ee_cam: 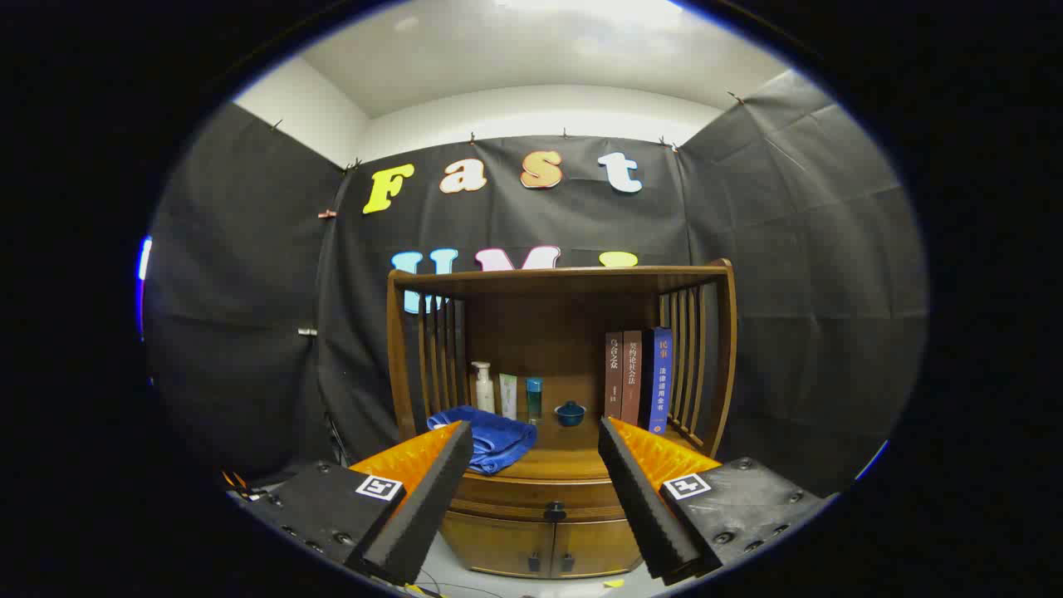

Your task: Pull open the drawer, take out the items inside it, and place them on the countertop above the cabinet.

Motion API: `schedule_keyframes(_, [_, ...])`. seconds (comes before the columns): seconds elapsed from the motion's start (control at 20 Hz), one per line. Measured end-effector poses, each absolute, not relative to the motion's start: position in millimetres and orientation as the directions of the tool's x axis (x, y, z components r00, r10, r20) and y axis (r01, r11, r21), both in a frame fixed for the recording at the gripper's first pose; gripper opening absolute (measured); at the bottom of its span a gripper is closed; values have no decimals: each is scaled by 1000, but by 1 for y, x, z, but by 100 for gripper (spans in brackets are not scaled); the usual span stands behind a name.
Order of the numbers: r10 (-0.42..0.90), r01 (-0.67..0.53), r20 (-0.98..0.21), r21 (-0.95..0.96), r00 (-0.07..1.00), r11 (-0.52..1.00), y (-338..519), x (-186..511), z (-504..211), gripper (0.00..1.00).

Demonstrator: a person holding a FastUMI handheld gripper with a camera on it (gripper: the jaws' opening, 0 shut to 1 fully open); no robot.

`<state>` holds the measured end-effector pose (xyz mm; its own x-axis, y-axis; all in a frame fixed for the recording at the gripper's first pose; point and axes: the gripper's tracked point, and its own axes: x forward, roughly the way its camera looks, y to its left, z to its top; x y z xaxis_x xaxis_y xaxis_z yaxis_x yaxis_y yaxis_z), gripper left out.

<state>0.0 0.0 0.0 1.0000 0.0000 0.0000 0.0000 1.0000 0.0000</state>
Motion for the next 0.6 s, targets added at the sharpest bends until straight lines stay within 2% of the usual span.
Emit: schedule_keyframes(0.6, [-24, 23, -24, -40, 999, 999, -2, 1, 3, 98])
